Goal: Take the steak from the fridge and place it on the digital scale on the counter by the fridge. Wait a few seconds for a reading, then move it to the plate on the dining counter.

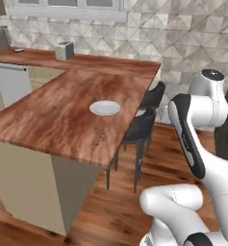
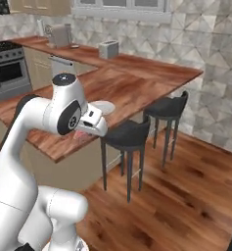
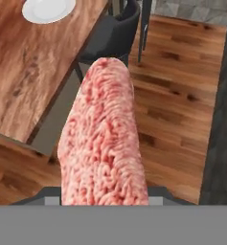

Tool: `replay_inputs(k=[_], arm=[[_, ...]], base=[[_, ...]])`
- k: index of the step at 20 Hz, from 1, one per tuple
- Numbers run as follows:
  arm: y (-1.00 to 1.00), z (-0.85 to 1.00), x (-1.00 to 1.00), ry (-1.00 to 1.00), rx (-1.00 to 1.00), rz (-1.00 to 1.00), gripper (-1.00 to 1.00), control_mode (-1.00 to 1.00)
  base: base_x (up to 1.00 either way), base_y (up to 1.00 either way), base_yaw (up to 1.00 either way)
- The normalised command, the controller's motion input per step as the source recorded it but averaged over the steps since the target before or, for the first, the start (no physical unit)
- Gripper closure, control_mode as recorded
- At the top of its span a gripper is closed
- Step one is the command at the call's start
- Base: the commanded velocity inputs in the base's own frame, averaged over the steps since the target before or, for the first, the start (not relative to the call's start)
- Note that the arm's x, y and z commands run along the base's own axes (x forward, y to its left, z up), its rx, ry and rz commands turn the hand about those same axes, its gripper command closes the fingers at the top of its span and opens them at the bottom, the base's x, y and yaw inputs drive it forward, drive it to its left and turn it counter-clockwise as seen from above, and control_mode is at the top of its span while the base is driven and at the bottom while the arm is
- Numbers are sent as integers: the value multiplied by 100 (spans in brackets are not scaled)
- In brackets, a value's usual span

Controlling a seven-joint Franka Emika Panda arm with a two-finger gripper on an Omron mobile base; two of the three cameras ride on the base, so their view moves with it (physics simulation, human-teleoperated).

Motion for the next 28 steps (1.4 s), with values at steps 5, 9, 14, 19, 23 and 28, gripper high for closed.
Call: replay_inputs(k=[5,9,14,19,23,28], arm=[[0,0,0,0,0,0,100,100],[0,0,0,0,0,0,100,100],[0,0,0,0,0,0,100,100],[0,0,0,0,0,0,100,100],[0,0,0,0,0,0,100,100],[0,0,0,0,0,0,100,100]], base=[[55,-81,59],[54,-79,60],[41,-81,61],[30,-80,62],[29,-78,63],[27,-75,60]])
